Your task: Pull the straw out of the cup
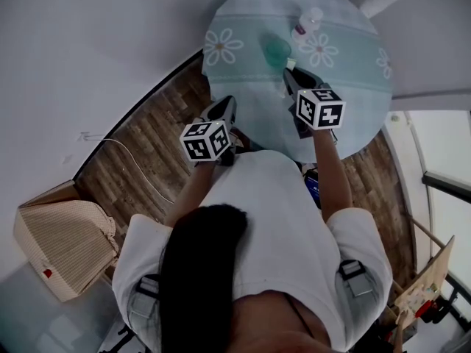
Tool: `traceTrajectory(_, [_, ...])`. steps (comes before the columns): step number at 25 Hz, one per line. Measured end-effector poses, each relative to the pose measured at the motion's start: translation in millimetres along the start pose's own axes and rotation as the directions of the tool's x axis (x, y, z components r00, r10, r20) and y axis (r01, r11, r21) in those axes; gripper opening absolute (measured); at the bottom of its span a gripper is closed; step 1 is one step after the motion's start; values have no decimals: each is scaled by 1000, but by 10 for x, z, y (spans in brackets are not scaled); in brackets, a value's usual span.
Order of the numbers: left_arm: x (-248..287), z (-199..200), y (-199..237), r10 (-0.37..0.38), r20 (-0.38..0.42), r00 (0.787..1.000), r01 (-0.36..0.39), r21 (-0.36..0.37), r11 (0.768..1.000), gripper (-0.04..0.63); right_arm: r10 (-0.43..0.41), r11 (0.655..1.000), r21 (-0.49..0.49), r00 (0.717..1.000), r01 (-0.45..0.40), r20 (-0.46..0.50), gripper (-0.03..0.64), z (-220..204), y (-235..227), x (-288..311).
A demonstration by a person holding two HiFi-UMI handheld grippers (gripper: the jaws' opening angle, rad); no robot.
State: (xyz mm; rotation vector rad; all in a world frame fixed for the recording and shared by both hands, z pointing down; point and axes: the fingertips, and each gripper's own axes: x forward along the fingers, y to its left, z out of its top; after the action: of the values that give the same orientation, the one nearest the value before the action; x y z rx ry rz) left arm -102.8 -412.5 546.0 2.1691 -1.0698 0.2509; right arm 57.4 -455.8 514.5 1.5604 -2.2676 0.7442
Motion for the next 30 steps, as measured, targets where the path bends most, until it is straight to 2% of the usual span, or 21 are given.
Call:
traceTrajectory(12, [-10,-12,52,19,7,1000,-19,-32,999,9,23,999,-23,986,-27,-165,61,-532,152,185])
traceTrajectory(19, [14,-5,16,10,-3,1000,-10,-13,1000,9,25,999,-28,978,-31,-205,61,-717,189,238])
traceTrajectory(30, [42,-3,32,9,-7,1000,-9,-23,1000,9,30,999,-24,965,-38,-262,61,-903,194,282])
